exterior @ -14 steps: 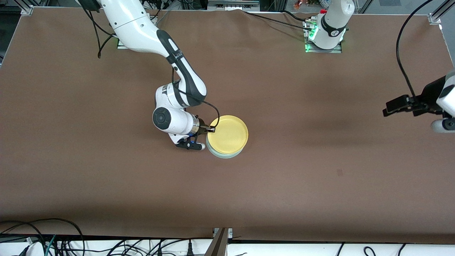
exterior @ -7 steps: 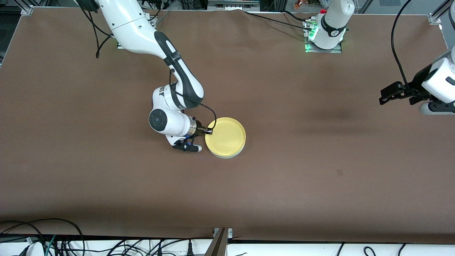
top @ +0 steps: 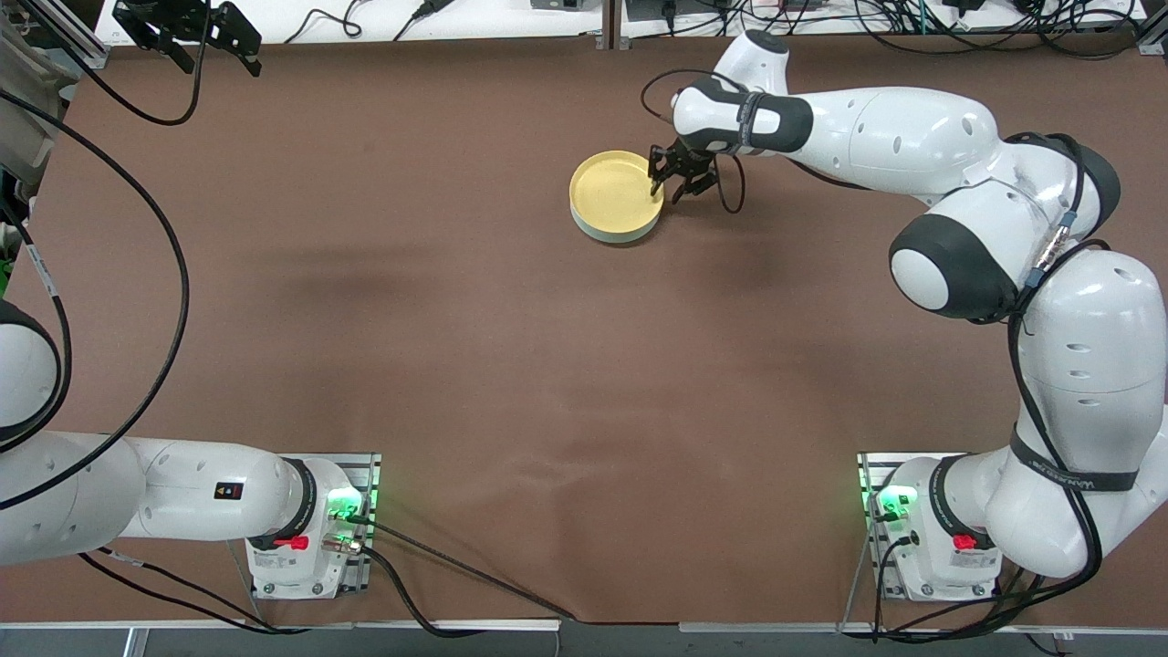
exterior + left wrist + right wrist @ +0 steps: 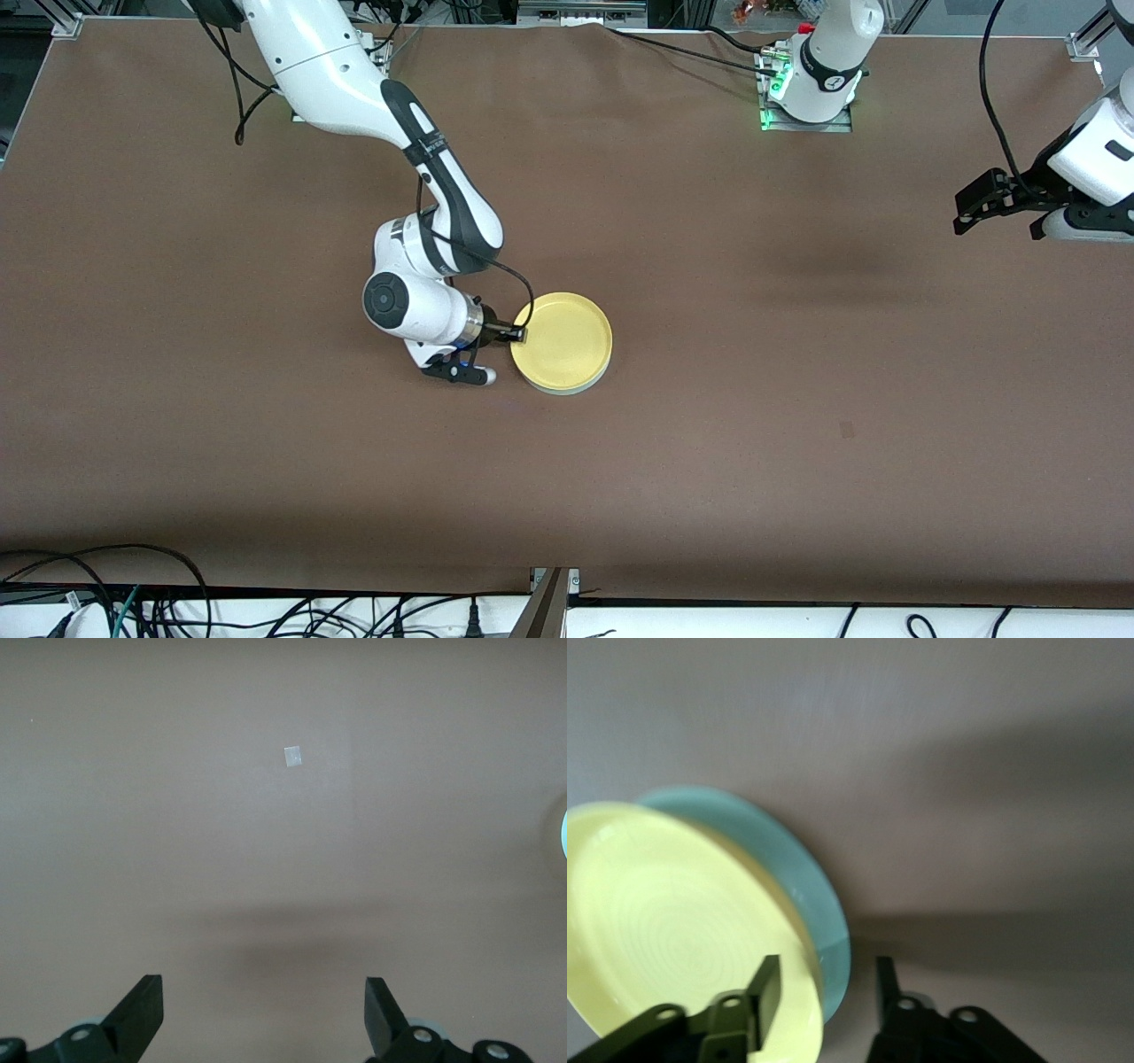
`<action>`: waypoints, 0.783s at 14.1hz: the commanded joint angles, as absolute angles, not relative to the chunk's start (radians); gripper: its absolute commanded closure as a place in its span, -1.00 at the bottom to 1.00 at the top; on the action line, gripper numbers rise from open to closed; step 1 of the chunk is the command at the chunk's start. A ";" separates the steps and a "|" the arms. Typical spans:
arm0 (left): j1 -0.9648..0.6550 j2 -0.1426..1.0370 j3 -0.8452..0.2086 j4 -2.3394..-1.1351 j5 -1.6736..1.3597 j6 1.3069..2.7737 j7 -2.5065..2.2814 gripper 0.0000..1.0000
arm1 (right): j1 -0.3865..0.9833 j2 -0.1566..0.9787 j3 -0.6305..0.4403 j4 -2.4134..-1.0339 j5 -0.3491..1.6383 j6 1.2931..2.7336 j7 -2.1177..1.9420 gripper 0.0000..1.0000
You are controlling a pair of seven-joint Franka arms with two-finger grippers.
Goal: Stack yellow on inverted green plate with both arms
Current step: 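Open the right gripper and draw it back from the stacked plates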
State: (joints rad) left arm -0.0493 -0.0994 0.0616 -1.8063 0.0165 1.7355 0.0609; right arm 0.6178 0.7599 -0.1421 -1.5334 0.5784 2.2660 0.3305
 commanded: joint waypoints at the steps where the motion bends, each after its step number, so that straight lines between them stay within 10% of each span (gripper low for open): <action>1: -0.040 -0.109 0.054 -1.790 0.037 1.706 0.089 -1.00 | 0.608 0.719 -0.236 -1.461 0.523 2.093 0.267 -1.00; 11: -0.029 -0.042 0.064 -1.651 -0.025 1.597 0.074 -1.00 | 0.584 0.681 -0.702 -1.266 0.503 1.499 -0.204 -1.00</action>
